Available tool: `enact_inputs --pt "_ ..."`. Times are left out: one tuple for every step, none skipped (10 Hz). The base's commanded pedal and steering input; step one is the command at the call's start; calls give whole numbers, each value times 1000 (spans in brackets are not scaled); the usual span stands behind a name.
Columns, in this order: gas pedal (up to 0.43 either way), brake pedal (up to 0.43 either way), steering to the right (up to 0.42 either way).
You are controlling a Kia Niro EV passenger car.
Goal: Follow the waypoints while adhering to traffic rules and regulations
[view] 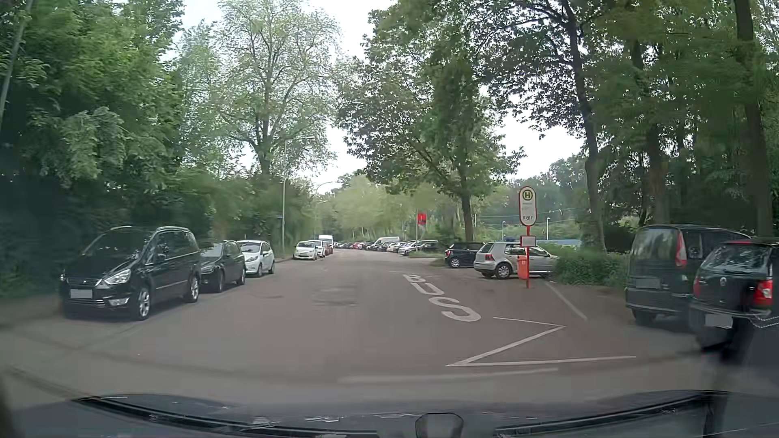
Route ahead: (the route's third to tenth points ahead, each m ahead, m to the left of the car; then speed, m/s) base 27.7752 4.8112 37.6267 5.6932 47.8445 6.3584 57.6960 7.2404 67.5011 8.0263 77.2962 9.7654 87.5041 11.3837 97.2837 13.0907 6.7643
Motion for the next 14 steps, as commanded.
enact_inputs --pt "67 0 44" --pt "67 0 43" --pt "67 0 38" --pt "67 0 33" --pt "67 0 28" --pt "67 0 24" --pt "67 0 17" --pt "67 0 9" --pt "67 0 4" --pt "67 0 0" --pt "67 0 -3" --pt "67 0 -6" --pt "67 0 -9" --pt "67 0 -16"
